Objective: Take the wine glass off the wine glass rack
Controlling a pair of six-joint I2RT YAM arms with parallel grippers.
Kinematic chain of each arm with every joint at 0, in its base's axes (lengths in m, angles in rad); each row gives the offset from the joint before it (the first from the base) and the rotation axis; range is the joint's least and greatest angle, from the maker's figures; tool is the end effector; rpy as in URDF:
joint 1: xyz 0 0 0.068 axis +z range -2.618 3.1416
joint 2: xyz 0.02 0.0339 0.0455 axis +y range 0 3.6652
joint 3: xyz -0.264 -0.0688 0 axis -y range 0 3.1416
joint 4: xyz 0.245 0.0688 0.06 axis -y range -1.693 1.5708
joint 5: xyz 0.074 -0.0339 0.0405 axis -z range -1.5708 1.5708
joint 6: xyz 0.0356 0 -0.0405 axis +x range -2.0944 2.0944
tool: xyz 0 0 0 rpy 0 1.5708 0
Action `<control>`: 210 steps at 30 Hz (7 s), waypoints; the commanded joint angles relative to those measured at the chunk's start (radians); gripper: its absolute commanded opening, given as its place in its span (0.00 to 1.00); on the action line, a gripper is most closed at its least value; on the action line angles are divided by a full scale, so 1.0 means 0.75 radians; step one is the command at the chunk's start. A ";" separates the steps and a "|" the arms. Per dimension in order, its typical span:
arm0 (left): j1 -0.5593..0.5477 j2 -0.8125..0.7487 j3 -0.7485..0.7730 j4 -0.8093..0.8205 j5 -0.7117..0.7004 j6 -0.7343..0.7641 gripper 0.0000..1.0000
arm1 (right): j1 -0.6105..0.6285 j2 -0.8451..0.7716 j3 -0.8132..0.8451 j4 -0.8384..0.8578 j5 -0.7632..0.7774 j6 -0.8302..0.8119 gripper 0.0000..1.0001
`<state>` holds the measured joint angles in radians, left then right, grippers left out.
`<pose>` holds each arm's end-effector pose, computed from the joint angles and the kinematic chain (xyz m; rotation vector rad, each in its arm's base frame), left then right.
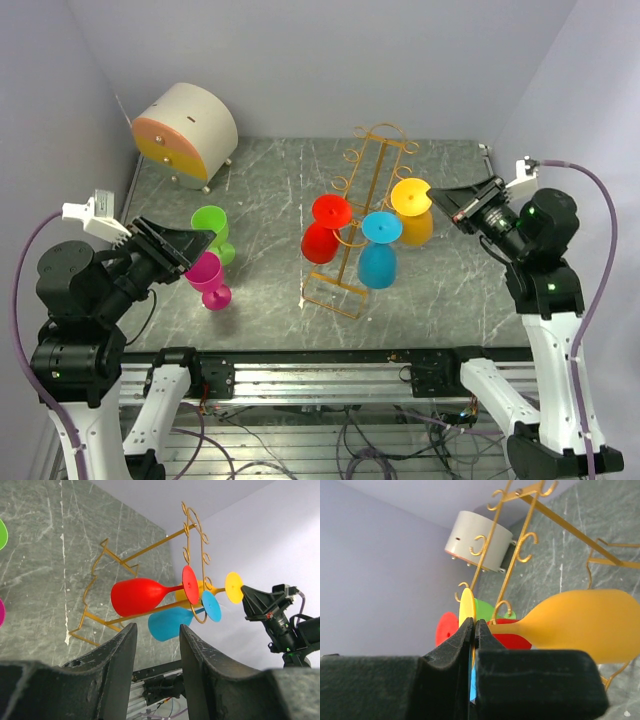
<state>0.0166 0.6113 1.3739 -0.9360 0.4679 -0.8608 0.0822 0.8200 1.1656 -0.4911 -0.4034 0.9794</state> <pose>0.0440 -0.0153 0.4594 -0.4390 1.7854 -1.0124 0.1540 0.0267 0.4305 0.4974 1.7716 1.1122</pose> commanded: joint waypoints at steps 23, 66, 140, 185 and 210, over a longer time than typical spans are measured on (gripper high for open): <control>0.013 -0.174 -0.199 0.991 0.262 -0.545 0.51 | -0.007 0.029 0.077 1.888 -0.750 1.225 0.00; 0.007 0.043 -0.040 0.987 0.388 -0.421 0.49 | 0.171 0.965 1.089 2.097 -0.990 1.355 0.00; -0.028 0.094 -0.168 1.817 0.522 -0.911 0.51 | 0.866 1.137 1.175 2.161 -0.880 1.185 0.00; -0.028 0.756 1.073 -0.403 -0.879 0.557 0.07 | 0.837 0.198 0.888 -0.352 0.329 -0.832 0.76; -0.059 0.986 0.234 0.096 -1.240 0.545 0.07 | 0.836 0.003 0.734 -0.395 0.305 -0.809 0.71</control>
<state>-0.0280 1.3453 1.5738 -1.0023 -0.4416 -0.4393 0.7097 0.8410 1.7267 -0.7811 -0.1715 0.3656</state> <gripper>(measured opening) 0.072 0.710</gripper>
